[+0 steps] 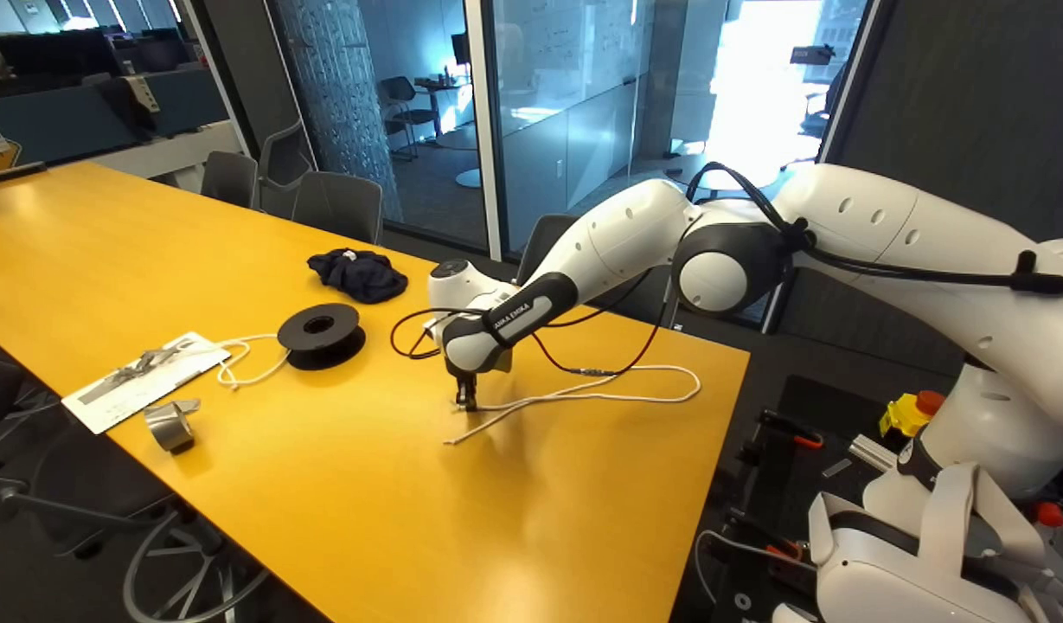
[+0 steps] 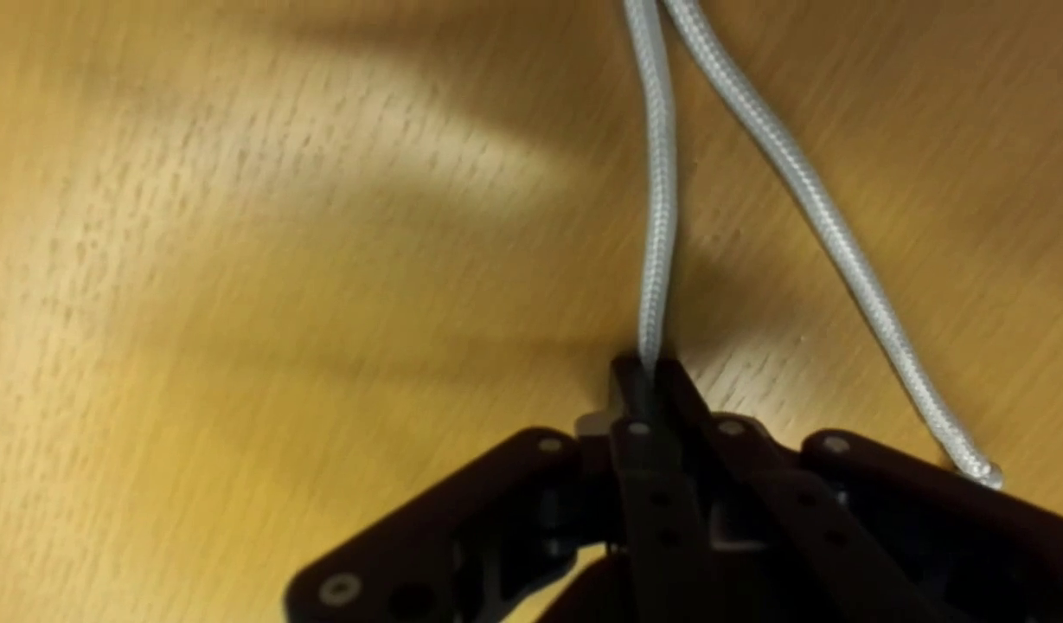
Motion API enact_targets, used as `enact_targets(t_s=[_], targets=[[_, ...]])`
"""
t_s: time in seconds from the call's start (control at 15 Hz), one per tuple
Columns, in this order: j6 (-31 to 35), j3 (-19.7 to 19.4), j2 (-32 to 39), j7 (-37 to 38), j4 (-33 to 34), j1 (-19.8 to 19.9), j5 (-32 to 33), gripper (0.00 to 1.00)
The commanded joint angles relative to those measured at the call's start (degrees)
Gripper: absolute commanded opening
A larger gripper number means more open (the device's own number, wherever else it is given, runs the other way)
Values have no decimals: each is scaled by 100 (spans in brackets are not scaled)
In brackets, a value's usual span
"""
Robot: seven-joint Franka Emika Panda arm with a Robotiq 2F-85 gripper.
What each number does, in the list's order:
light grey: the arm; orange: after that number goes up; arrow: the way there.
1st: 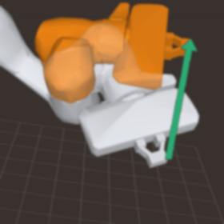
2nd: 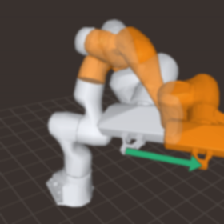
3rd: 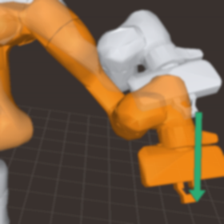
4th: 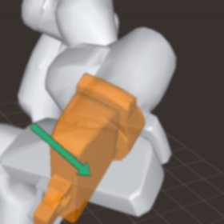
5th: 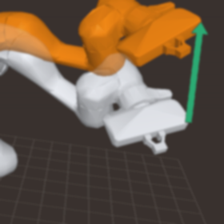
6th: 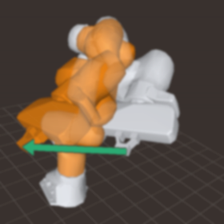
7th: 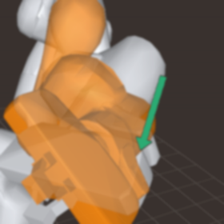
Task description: Untangle the rope on the table.
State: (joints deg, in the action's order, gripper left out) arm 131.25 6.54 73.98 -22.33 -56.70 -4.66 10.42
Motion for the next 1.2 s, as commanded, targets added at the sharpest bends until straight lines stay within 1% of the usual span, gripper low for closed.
enact_targets(t_s=[0.0,0.4,0.73,0.93,1.13], targets=[[-180,-61,-308,175,-184,-139,58,5],[83,-179,-1165,536,-1066,-501,283,5],[-37,111,-1944,132,-2144,-660,278,6],[-103,296,-2168,-82,-2659,-737,255,6],[-221,388,-2160,-129,-2916,-855,284,6]])
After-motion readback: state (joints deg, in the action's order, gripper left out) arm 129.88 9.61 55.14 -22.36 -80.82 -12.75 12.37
